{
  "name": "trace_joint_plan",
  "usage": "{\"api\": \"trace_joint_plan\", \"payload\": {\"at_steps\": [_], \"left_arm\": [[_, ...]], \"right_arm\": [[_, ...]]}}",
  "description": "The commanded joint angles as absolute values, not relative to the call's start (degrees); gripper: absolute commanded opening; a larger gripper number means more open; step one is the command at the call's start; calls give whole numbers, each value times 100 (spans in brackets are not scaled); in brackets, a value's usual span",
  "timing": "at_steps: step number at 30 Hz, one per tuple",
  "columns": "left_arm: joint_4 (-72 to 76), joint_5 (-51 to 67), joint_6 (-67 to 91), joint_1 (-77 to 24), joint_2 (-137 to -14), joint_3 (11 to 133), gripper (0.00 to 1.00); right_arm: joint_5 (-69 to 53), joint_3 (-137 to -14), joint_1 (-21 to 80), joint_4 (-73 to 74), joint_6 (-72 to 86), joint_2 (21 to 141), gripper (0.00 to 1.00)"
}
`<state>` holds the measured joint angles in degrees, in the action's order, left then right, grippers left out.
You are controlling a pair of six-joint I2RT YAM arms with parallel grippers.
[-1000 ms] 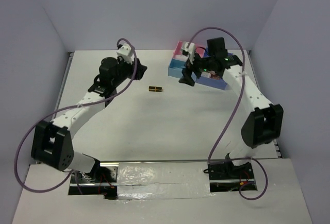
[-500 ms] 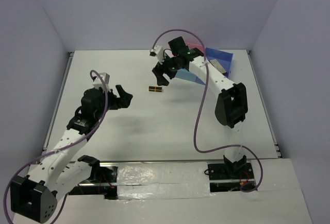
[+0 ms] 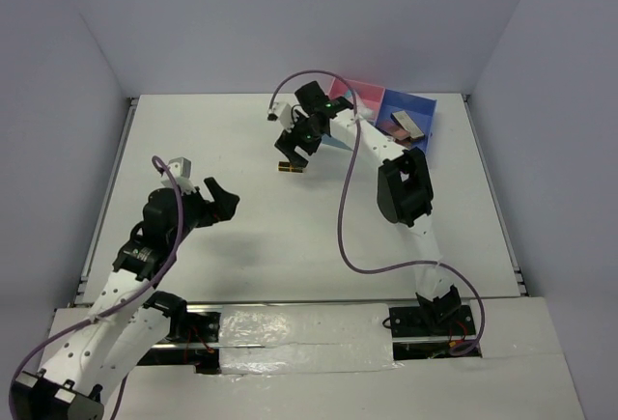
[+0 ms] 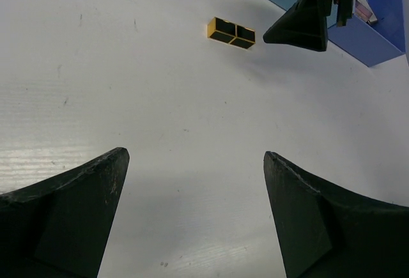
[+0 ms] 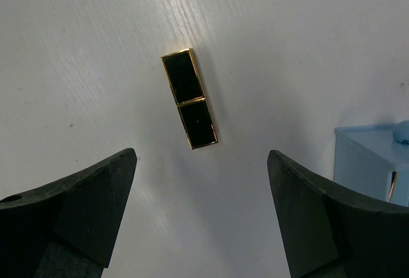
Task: Organize the makeup
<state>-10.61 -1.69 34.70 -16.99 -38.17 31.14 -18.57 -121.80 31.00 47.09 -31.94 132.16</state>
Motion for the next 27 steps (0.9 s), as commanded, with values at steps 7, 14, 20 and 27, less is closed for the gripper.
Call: {"api": "trace_joint_plan", "payload": {"at_steps": [7, 14, 20, 27], "left_arm": [[-1353, -352, 3797, -1670, -3402, 2971, 99], [-1310, -334, 3867, -1670, -3392, 2900, 99], [-1248, -290, 3841, -1670, -3542, 2927, 99], [-1073, -229, 3867, -1670, -3665, 2883, 99]], "right_arm": [[-1565, -12682, 3366, 4869, -3928, 13719, 85], [-1433, -12709, 3436, 4983, -4017, 13966, 76], [-1310, -12735, 3463, 4948, -4043, 14124, 66], [-1222, -12569, 3489, 4957, -4157, 14159, 37]]}}
